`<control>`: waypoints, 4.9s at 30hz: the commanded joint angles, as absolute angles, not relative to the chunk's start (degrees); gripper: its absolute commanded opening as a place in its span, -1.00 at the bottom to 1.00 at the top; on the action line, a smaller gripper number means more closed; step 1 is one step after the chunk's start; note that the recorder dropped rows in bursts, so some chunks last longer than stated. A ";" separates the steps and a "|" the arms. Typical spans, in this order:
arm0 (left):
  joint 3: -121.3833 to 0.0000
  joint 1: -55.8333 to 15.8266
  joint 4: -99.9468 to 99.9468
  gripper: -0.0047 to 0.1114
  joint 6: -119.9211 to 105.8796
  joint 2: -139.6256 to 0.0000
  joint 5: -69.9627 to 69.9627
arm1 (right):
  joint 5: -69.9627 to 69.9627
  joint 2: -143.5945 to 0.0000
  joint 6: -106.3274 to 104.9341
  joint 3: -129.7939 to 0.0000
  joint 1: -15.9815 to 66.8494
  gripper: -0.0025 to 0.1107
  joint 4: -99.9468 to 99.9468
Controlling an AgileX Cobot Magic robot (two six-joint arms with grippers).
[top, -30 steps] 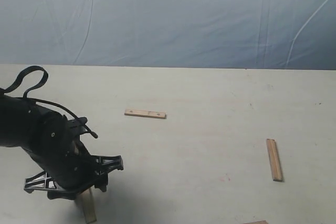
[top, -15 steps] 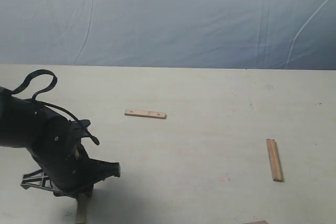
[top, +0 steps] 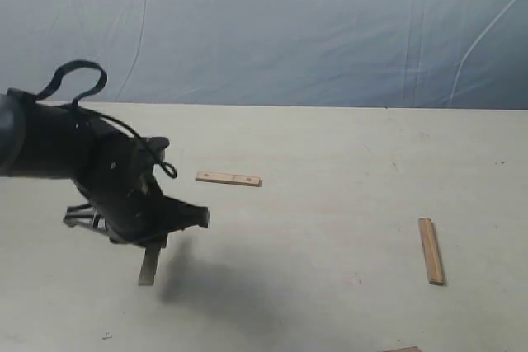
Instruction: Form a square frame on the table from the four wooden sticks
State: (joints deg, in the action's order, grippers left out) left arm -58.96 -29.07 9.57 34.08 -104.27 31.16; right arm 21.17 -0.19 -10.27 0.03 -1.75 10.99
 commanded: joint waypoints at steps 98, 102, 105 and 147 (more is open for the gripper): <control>-42.17 -14.16 -0.34 -0.92 19.47 -67.60 9.55 | 16.17 0.00 -10.35 0.00 -2.19 -0.97 10.67; -30.28 -16.62 -1.58 -0.92 19.47 -52.80 3.80 | 11.33 0.00 -10.35 0.00 -2.19 -0.97 10.67; -23.59 -17.45 -3.08 -0.92 19.47 -42.64 1.59 | 7.74 0.00 -10.35 0.00 -2.19 -0.97 11.14; 0.00 -17.27 3.03 -0.92 19.32 -1.98 4.61 | 39.38 -85.19 9.89 -55.24 9.04 -0.97 -4.80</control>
State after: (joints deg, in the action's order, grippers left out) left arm -0.18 -17.15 3.41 19.03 -2.45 4.08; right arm 27.20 -78.08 11.80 -49.95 6.63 -4.12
